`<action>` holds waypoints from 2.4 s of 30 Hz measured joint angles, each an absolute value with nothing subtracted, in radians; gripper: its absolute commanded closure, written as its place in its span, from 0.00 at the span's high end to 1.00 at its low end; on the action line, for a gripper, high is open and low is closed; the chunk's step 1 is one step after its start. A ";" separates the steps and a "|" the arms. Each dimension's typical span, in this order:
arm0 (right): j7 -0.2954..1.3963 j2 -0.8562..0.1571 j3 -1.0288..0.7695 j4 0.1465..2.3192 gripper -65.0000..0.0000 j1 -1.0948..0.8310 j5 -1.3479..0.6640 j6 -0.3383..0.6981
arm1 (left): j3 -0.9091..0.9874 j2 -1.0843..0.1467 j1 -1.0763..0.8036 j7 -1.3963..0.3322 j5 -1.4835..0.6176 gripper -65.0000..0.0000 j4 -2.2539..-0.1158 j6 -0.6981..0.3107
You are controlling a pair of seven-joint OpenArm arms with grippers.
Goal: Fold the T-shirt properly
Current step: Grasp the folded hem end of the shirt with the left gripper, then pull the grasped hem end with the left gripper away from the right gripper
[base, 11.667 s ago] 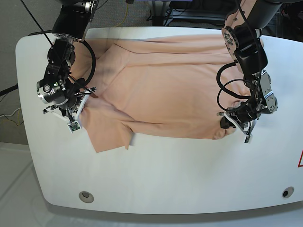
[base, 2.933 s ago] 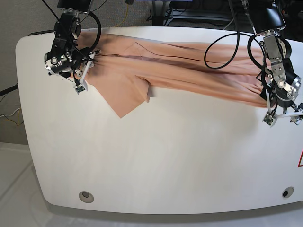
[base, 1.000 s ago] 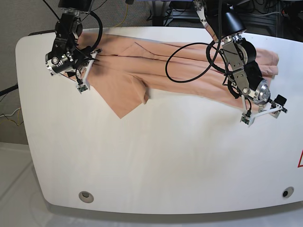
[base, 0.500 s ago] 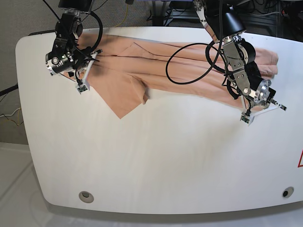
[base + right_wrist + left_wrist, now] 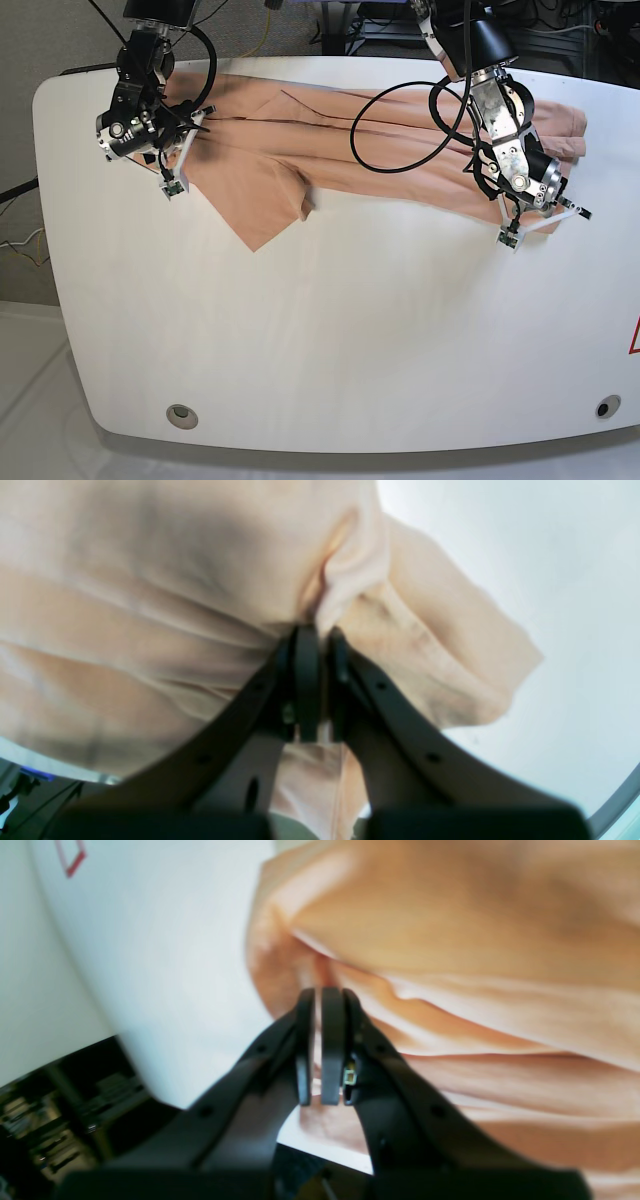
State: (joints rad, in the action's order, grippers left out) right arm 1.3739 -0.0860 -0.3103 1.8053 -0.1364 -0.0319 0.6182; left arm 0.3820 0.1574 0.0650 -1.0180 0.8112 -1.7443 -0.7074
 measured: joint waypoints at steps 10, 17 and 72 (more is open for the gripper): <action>1.374 -0.086 -0.310 1.805 0.01 -0.136 -0.032 0.618 | 0.383 0.157 0.054 -1.018 0.759 0.02 -1.743 -0.707; 1.374 -0.086 -0.310 1.805 0.01 -0.136 -0.031 0.618 | 0.385 0.157 0.040 -1.018 0.759 0.02 -1.743 -0.704; 1.391 -0.086 -0.309 1.798 0.02 -0.115 -0.029 0.618 | 0.420 -0.006 0.081 -1.019 0.751 0.07 -1.742 -0.704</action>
State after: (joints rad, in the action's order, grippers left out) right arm 1.3914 -0.0860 -0.3092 1.7977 -0.1146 -0.0288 0.6182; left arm 0.4198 -0.0055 0.0814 -1.0187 0.7506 -1.7416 -0.7044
